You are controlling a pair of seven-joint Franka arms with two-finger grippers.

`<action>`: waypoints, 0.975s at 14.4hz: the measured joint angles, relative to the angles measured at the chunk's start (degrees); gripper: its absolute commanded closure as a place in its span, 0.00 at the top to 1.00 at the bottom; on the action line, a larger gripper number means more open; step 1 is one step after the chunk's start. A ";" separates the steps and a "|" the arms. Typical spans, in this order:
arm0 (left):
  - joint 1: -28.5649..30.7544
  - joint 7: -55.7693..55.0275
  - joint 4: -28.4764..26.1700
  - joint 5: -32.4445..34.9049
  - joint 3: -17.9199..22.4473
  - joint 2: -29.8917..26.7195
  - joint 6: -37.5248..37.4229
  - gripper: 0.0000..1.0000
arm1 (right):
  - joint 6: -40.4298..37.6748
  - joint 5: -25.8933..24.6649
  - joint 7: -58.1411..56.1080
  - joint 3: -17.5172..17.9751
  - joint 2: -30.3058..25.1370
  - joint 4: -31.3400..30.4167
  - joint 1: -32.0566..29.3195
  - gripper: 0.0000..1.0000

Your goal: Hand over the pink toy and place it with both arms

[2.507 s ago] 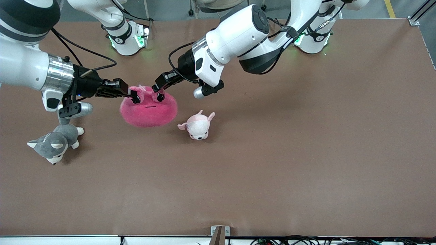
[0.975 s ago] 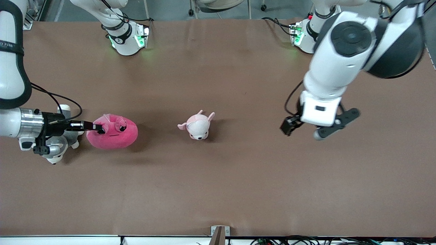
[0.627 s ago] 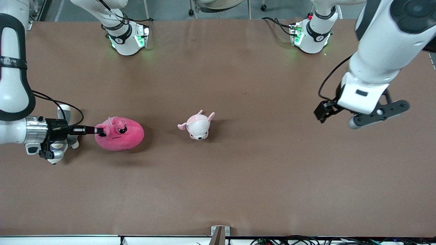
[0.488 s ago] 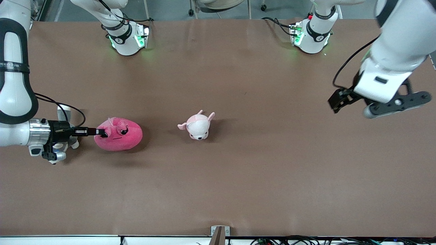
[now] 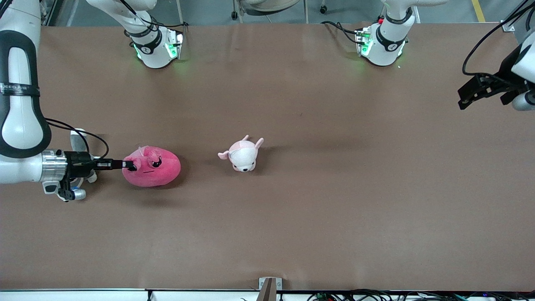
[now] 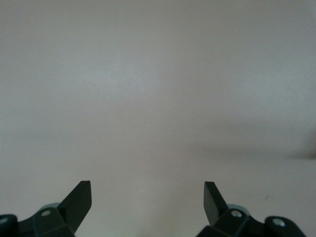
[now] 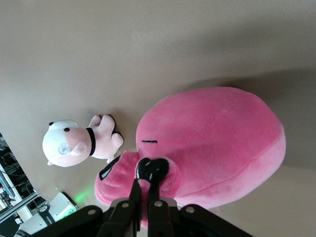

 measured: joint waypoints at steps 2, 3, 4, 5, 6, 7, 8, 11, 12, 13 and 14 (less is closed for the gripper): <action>-0.04 0.70 -1.13 0.00 0.22 -1.38 -1.04 1.00 | 0.00 0.00 0.00 0.00 0.33 -0.02 0.00 0.02; -0.13 0.70 -1.32 -0.01 0.18 -1.75 -1.41 1.00 | 0.02 0.00 0.00 -0.01 0.68 -0.02 -0.01 0.02; -0.18 0.70 -1.36 -0.01 0.08 -2.00 -1.58 1.00 | 0.15 0.00 0.00 -0.01 1.10 -0.02 -0.02 0.02; -0.23 0.70 -1.37 -0.01 0.00 -2.19 -1.70 1.00 | 0.38 0.00 0.00 -0.02 1.58 -0.02 -0.04 0.04; -0.28 0.70 -1.37 -0.01 -0.02 -2.41 -2.03 1.00 | 0.54 0.00 0.00 -0.02 2.09 -0.02 -0.05 0.05; -0.30 0.70 -1.37 -0.01 -0.05 -2.67 -2.52 1.00 | 0.64 0.01 -0.02 -0.02 2.47 -0.02 -0.05 0.10; -0.31 0.70 -1.37 -0.01 -0.08 -3.03 -2.76 1.00 | 0.71 0.01 -0.02 -0.02 2.75 -0.01 -0.05 0.33; -0.36 0.71 -1.37 -0.07 -0.18 -4.10 -3.47 1.00 | 0.77 0.03 -0.02 -0.03 2.91 0.11 -0.07 1.00; -0.36 0.71 -1.37 -0.22 -0.19 -4.20 -3.57 1.00 | 0.77 0.04 -0.02 -0.04 2.91 0.31 -0.08 1.00; -0.36 0.71 -1.40 -0.47 -0.19 -4.19 -3.60 1.00 | 0.77 0.04 -0.02 -0.06 2.90 0.71 -0.09 1.00; -0.36 0.71 -1.55 -0.69 -0.19 -4.19 -3.60 1.00 | 0.76 0.03 -0.02 -0.07 2.88 1.54 -0.10 1.00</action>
